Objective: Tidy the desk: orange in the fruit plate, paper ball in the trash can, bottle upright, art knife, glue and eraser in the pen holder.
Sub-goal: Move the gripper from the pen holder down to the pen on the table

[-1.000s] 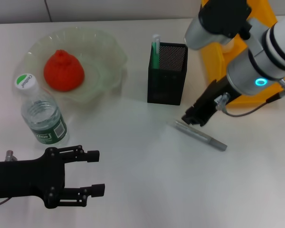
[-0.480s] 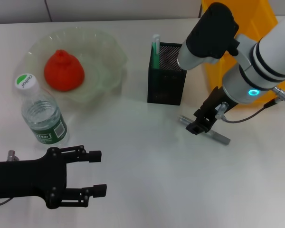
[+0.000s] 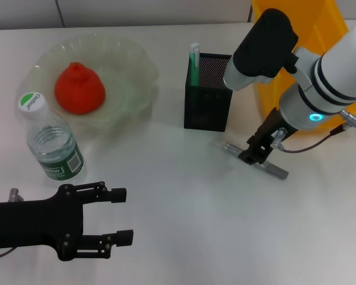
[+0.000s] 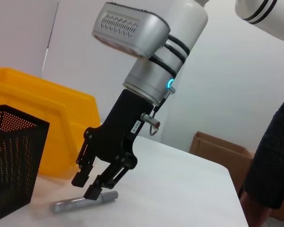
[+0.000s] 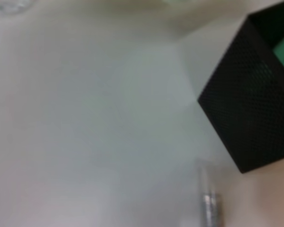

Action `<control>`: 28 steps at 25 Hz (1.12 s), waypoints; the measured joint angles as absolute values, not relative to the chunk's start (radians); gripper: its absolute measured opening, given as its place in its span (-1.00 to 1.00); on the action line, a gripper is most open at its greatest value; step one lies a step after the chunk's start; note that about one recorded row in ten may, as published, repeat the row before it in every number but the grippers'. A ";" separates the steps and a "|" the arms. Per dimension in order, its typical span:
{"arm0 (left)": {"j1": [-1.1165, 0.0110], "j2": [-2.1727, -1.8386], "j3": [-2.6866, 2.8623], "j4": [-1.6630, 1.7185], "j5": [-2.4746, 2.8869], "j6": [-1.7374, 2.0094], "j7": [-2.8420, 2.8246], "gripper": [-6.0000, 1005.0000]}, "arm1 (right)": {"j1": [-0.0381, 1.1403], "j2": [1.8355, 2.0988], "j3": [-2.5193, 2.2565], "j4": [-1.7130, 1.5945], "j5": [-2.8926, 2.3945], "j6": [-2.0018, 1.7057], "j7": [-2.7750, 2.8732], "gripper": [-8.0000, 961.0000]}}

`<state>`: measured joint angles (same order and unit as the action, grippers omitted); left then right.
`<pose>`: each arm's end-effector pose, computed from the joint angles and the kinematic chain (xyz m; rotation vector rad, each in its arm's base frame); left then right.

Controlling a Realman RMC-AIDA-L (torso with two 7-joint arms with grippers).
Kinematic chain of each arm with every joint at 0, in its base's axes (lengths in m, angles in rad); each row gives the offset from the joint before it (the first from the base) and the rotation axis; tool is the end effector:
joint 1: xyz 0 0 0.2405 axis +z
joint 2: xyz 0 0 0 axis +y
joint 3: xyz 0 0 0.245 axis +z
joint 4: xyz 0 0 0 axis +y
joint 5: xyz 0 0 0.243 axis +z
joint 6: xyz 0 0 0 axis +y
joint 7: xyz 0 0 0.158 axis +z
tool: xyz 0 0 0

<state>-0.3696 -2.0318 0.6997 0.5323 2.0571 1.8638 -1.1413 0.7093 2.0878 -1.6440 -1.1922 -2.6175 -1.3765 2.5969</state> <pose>-0.3072 0.2558 -0.0103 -2.9391 -0.5597 -0.8722 0.1468 0.3873 -0.0725 -2.6526 0.6603 -0.6448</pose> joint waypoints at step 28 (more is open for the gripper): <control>-0.370 -2.045 0.704 0.532 2.057 1.867 -1.151 0.59 | 0.712 2.089 -1.646 -1.096 -2.614 -1.316 2.593 -0.60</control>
